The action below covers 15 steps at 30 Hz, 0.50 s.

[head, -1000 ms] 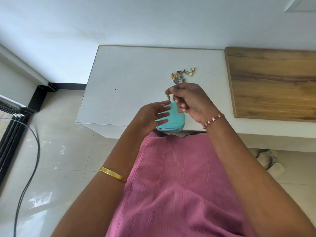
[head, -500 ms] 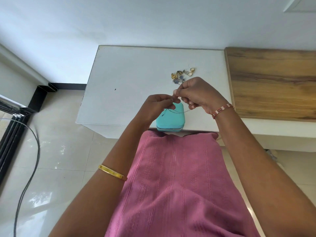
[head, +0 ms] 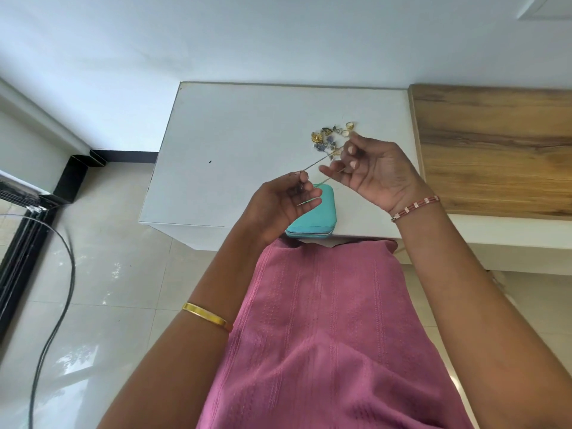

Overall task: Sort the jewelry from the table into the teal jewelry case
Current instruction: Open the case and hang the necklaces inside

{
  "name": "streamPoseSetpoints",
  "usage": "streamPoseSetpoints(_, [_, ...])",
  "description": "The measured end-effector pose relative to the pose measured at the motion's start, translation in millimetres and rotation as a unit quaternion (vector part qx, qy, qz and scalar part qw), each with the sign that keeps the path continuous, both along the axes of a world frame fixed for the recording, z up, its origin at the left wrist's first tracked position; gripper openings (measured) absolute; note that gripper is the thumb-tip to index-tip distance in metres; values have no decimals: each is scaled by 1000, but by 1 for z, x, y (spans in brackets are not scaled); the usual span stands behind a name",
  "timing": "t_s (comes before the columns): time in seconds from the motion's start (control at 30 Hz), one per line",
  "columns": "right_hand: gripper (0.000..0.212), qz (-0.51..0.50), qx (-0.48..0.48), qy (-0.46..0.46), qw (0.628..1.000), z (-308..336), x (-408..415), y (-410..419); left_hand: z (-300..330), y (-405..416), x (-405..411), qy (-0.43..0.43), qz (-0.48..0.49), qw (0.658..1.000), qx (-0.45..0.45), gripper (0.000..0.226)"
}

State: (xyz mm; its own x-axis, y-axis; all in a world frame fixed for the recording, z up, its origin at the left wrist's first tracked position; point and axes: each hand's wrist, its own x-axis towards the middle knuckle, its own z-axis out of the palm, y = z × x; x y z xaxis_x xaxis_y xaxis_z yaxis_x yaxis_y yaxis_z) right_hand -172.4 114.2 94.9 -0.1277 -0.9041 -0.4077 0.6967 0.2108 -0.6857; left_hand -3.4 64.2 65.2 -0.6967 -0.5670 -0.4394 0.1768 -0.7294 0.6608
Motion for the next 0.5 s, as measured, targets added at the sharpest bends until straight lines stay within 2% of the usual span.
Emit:
streamPoseSetpoints(0.1, [28, 2, -12, 25, 1000, 1, 3, 0, -1, 1, -1, 18, 16, 999, 37, 23])
streamPoseSetpoints(0.3, [23, 15, -22, 168, 985, 6, 5, -5, -8, 5, 0, -13, 13, 999, 41, 22])
streamPoseSetpoints(0.4, [26, 34, -9, 249, 968, 11, 6, -5, -14, 5, 2, -82, 7, 997, -2, 23])
streamPoseSetpoints(0.5, [21, 83, 22, 364, 928, 14, 6, -4, -23, 4, 6, -181, -8, 977, -114, 24])
